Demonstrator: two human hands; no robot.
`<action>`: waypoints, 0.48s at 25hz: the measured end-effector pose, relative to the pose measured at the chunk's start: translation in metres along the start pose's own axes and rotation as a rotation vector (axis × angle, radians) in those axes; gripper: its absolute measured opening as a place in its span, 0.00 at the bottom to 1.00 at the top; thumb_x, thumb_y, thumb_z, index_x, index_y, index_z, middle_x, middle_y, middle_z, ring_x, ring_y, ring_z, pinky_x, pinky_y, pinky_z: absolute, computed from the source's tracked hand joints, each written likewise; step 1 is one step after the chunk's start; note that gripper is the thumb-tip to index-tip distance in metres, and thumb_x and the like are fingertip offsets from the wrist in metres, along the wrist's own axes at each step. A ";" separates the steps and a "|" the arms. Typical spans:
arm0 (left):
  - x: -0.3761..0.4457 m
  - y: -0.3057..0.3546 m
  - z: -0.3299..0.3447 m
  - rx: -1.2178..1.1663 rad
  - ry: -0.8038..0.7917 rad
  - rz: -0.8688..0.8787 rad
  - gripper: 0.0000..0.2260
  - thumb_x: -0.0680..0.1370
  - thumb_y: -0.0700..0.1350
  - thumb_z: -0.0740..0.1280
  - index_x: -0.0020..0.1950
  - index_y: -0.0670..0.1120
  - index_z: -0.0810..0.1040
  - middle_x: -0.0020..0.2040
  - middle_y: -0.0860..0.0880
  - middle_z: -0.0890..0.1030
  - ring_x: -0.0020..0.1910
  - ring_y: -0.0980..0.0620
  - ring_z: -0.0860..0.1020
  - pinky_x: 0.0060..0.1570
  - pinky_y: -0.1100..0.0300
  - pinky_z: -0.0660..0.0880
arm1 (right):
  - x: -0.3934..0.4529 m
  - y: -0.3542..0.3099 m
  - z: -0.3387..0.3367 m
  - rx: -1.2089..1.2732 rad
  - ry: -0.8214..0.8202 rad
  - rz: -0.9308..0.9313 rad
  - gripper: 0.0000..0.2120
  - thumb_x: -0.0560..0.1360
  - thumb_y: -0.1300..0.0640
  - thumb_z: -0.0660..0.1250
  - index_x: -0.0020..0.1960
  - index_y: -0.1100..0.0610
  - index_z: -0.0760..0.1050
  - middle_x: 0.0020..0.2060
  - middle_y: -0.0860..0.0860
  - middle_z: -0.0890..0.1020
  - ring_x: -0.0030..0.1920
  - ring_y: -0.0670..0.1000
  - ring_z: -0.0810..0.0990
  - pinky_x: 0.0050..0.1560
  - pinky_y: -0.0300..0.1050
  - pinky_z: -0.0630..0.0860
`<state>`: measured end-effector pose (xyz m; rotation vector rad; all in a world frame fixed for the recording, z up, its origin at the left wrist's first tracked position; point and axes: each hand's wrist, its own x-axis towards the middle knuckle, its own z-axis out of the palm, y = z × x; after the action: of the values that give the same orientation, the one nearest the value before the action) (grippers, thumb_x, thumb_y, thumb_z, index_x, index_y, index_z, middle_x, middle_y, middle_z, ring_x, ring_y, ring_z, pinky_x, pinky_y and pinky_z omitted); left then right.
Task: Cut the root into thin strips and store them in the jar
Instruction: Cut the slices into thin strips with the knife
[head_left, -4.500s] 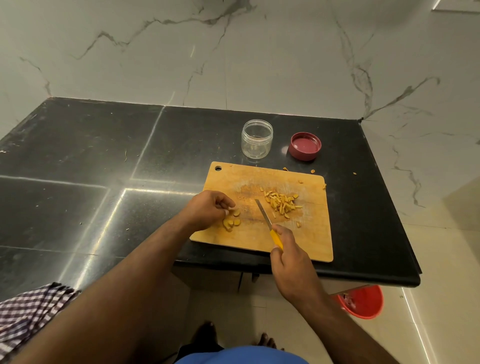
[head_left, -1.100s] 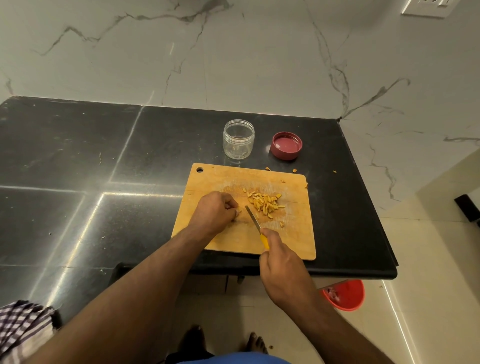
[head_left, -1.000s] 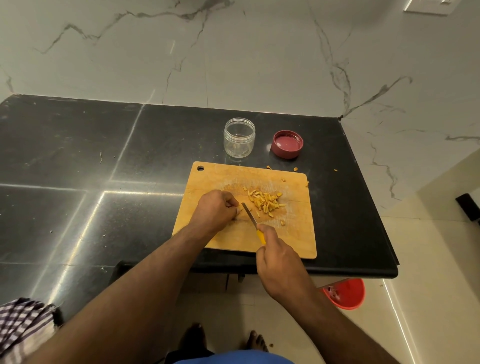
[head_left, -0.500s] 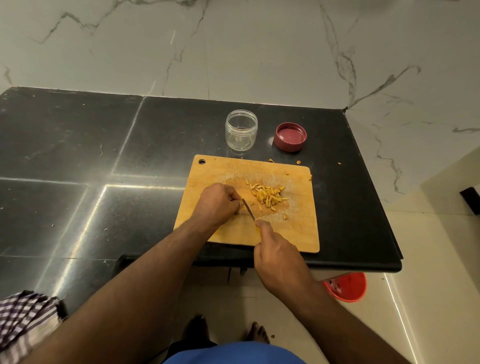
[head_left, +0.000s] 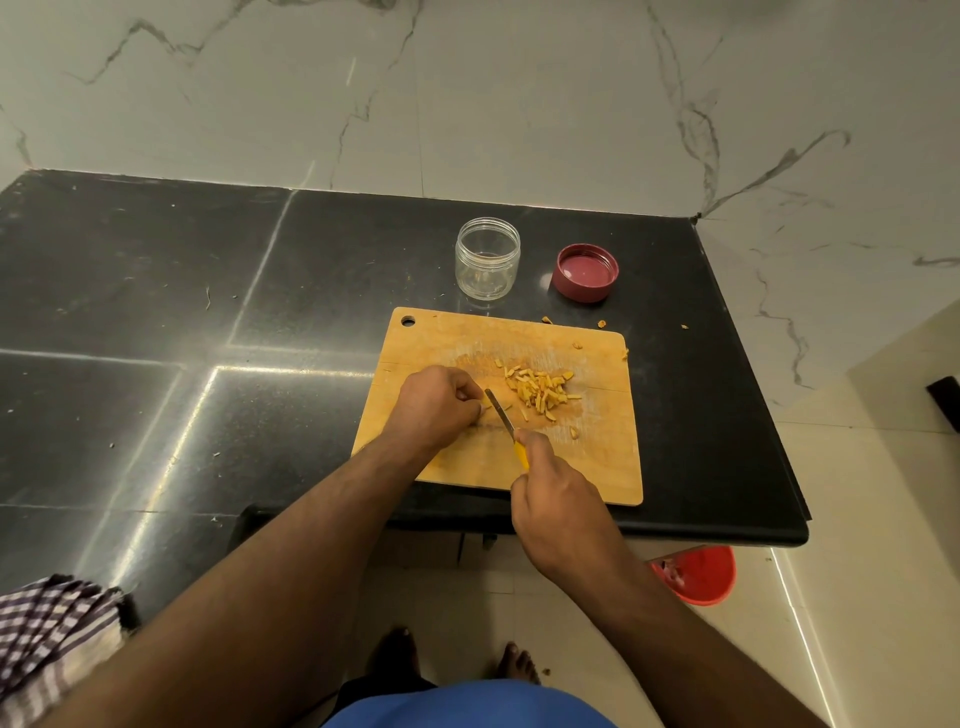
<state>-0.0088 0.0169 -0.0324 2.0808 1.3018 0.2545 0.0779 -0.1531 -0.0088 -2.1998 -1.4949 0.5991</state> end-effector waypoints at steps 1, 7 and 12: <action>0.000 0.000 0.000 -0.005 0.002 0.000 0.07 0.77 0.42 0.71 0.54 0.47 0.86 0.47 0.54 0.82 0.43 0.57 0.76 0.34 0.70 0.66 | 0.002 0.000 0.000 -0.005 -0.007 0.002 0.22 0.82 0.56 0.53 0.76 0.50 0.57 0.46 0.49 0.77 0.41 0.48 0.75 0.38 0.44 0.67; 0.000 0.001 0.000 -0.019 0.004 0.002 0.06 0.77 0.42 0.71 0.51 0.47 0.86 0.46 0.54 0.83 0.39 0.58 0.76 0.32 0.70 0.65 | 0.007 -0.004 0.003 -0.055 -0.046 -0.004 0.21 0.82 0.56 0.52 0.74 0.50 0.56 0.48 0.51 0.77 0.42 0.51 0.77 0.40 0.45 0.71; -0.001 0.000 0.001 -0.026 0.013 -0.014 0.04 0.77 0.43 0.72 0.50 0.47 0.86 0.44 0.54 0.83 0.39 0.58 0.76 0.32 0.69 0.66 | -0.012 0.003 -0.002 -0.045 -0.056 0.001 0.21 0.82 0.55 0.54 0.74 0.49 0.58 0.45 0.49 0.77 0.40 0.46 0.75 0.36 0.39 0.69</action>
<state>-0.0087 0.0157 -0.0336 2.0504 1.3135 0.2780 0.0776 -0.1656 -0.0072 -2.2347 -1.5500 0.6381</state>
